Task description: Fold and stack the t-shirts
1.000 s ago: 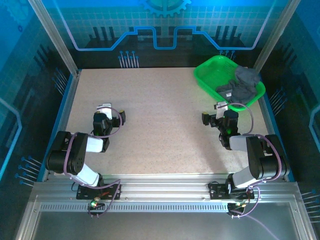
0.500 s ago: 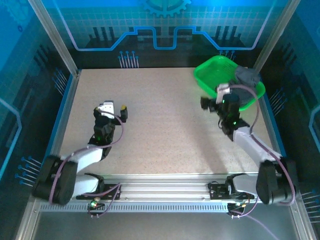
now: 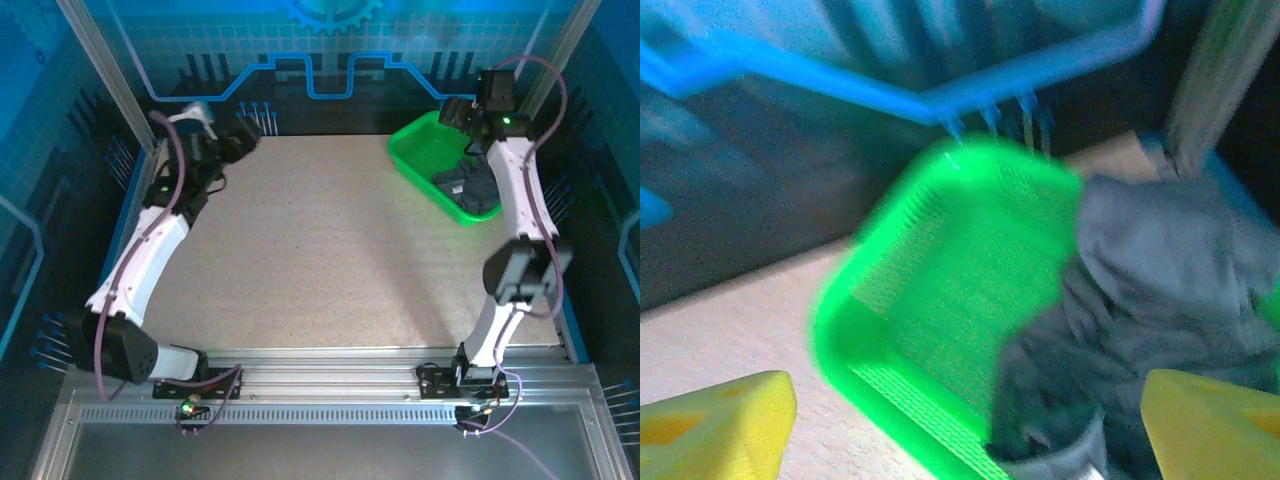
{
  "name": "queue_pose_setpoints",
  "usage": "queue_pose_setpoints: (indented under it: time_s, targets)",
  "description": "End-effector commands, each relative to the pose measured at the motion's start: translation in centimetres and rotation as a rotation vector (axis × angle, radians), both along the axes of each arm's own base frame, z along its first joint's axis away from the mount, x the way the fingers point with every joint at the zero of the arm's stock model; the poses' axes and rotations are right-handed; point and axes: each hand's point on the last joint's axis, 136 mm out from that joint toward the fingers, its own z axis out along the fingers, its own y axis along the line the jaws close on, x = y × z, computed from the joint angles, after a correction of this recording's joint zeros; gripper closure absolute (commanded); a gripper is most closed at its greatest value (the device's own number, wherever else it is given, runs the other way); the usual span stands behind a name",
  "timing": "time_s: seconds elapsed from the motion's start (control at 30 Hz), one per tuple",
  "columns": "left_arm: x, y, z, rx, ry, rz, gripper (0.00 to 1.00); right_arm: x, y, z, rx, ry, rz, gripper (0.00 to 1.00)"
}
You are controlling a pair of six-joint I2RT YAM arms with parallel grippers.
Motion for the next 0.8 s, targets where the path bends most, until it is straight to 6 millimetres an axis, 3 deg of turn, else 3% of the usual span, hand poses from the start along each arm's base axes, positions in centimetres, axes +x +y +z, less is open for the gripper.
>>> queue_pose_setpoints:
  time_s: [0.0,0.13,0.23,0.33,0.43,0.5,0.57,0.6,0.67,0.77]
  targets:
    - [-2.4,-4.9,-4.2,-0.080,0.235,-0.155,0.01,-2.5,-3.4,-8.5,0.006,0.365,-0.121,0.09]
    - [-3.7,-8.4,-5.1,-0.109,0.279,-0.240,0.01,-1.7,-4.4,-15.1,0.038,0.522,-0.157,0.09]
    - [-4.9,-9.6,-5.4,-0.112,0.308,-0.291,0.02,-1.6,-4.4,-20.0,0.100,0.610,-0.167,0.10]
    - [-5.8,-9.7,-5.2,-0.118,0.309,-0.299,0.07,-1.9,-4.2,-23.4,0.162,0.674,-0.182,0.16]
    - [-6.4,-9.3,-5.3,-0.111,0.307,-0.293,0.12,-2.0,-4.0,-25.5,0.192,0.708,-0.188,0.24]
    - [-6.6,-9.2,-5.0,-0.105,0.301,-0.294,0.17,-1.8,-4.0,-26.5,0.235,0.705,-0.194,0.40]
    - [-6.8,-9.2,-4.7,-0.106,0.296,-0.296,0.23,-1.1,-4.1,-26.4,0.277,0.670,-0.194,0.67]
    - [-6.9,-9.2,-4.5,-0.107,0.292,-0.298,0.26,-0.7,-4.3,-25.6,0.277,0.639,-0.195,0.81]
    - [-7.0,-9.1,-4.2,-0.106,0.280,-0.296,0.31,0.3,-4.8,-22.9,0.249,0.557,-0.198,0.99]
    - [-7.2,-8.9,-3.7,-0.106,0.269,-0.291,0.35,1.5,-5.6,-16.5,0.184,0.383,-0.206,1.00]
